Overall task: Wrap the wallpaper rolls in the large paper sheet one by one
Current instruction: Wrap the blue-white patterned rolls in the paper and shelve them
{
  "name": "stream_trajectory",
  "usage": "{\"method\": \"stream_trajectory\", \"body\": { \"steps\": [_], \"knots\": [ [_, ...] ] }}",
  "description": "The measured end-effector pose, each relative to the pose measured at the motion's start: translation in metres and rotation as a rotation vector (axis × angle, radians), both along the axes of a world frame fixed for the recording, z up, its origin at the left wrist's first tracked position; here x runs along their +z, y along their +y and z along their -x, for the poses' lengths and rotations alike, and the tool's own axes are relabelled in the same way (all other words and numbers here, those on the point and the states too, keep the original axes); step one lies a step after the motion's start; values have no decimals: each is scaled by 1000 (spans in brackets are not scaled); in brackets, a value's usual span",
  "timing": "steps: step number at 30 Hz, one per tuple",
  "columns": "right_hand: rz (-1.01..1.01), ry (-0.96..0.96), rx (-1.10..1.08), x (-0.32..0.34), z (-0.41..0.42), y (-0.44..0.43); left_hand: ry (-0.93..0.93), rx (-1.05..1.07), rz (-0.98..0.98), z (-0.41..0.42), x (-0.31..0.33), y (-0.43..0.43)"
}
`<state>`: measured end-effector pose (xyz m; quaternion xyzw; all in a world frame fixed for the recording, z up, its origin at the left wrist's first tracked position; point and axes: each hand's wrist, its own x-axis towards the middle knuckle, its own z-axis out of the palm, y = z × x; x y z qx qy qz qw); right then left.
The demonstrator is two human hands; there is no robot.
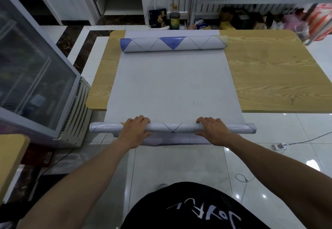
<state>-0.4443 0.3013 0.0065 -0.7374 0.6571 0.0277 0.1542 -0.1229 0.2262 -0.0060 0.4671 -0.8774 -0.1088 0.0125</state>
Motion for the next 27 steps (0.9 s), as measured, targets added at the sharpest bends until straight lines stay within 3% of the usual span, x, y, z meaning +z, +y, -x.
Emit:
{"method": "stream_trajectory", "body": {
  "steps": [27],
  "knots": [
    [-19,132,-41,-3,-11,-19,7,-58,-158,2,-4,-25]
  ]
}}
